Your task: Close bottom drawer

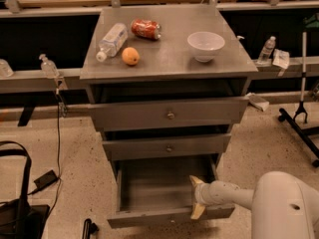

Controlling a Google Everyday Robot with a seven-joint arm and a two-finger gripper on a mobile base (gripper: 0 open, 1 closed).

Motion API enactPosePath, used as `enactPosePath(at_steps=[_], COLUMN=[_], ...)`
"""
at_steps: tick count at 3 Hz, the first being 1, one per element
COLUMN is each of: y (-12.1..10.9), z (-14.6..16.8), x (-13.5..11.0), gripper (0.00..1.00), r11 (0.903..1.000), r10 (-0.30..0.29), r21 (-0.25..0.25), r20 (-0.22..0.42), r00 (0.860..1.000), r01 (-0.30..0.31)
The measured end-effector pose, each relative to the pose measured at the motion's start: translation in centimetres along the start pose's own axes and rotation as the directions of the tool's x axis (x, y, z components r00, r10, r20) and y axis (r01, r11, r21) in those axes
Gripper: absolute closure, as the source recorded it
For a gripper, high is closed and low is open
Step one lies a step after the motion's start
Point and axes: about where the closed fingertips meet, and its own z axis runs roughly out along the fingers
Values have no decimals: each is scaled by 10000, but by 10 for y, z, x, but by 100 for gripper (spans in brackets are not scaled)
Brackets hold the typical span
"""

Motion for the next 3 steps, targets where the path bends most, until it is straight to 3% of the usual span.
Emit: enactPosePath(at_steps=[3], y=[0], z=[0], x=[0], gripper=[0], r11=[10000], r10=[0], r21=[2], r20=[1], r00=[10000], r01=[0])
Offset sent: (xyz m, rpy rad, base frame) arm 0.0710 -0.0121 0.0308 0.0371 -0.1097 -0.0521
